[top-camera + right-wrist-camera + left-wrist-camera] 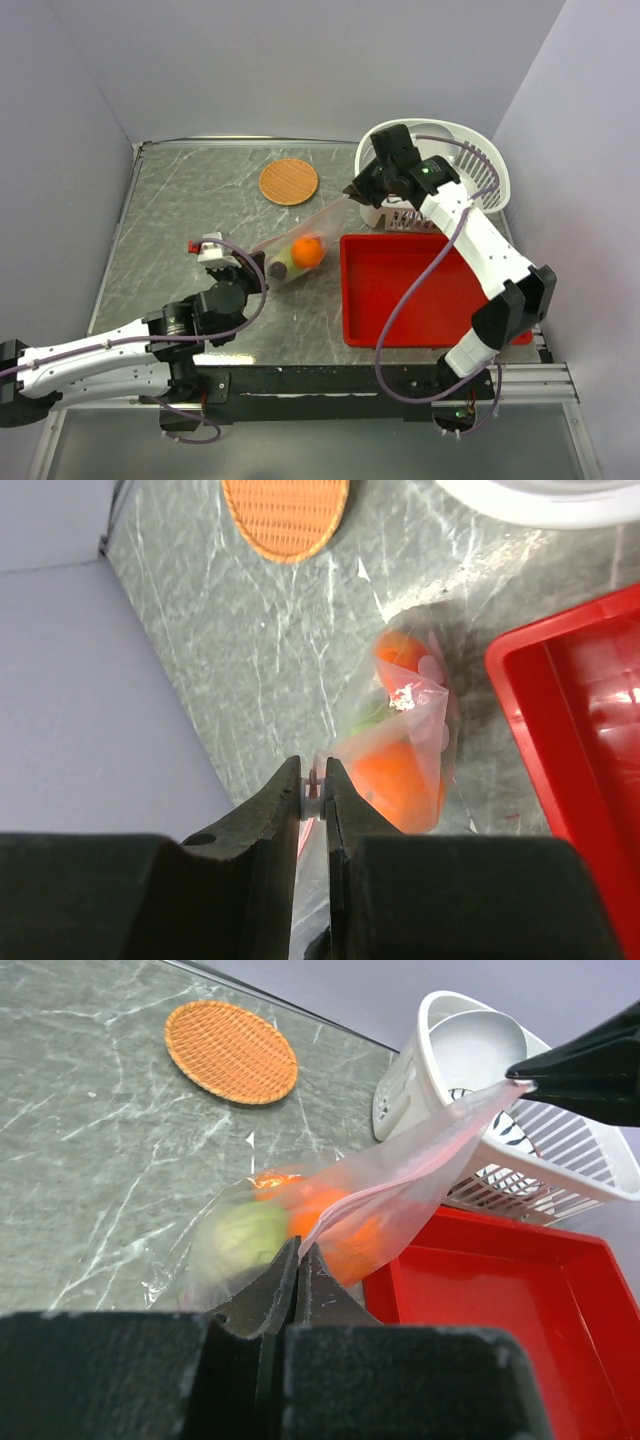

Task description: Place the food in the zip-top bag and seal the zipper

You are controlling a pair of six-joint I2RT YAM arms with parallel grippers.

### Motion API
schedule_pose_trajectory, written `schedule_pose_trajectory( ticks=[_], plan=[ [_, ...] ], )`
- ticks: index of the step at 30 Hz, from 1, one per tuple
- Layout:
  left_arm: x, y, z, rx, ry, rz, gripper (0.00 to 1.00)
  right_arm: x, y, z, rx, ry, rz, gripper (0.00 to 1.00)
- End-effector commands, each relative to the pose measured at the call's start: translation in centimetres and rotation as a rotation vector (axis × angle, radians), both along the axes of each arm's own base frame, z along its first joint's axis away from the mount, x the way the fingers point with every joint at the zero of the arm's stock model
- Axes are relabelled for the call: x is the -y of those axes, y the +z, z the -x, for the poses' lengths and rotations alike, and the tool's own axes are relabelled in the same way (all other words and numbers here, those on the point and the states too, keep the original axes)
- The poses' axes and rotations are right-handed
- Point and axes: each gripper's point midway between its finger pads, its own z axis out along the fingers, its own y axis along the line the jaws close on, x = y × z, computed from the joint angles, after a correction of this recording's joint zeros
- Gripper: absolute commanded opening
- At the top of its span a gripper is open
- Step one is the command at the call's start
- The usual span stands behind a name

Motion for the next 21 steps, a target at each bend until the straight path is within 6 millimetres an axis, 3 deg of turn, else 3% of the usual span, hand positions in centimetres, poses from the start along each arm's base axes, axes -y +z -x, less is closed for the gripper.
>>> schedule_pose_trajectory(
  ticks=[1, 5, 9, 16, 21],
  plan=[
    [-4.5, 1.3, 0.0, 0.013, 0.149, -0.039, 0.01, 2.7, 2.3, -4.1, 0.113, -0.096, 0.084, 0.16],
    [-5.3, 2.1, 0.3, 0.019, 0.154, -0.02, 0.01, 1.9, 2.4, -5.3, 0.124, -0.076, 0.087, 0.16],
    [-5.7, 2.8, 0.4, 0.029, 0.154, -0.024, 0.01, -0.2, 3.4, -5.9, 0.171, -0.006, 0.039, 0.16],
    [-5.8, 5.6, 0.7, 0.074, 0.095, 0.001, 0.01, -6.5, 7.2, -5.7, 0.342, 0.218, 0.013, 0.16],
    [-7.2, 8.0, 1.1, 0.099, 0.098, 0.029, 0.01, -10.5, 7.6, -4.7, 0.374, 0.373, -0.035, 0.16]
  ],
)
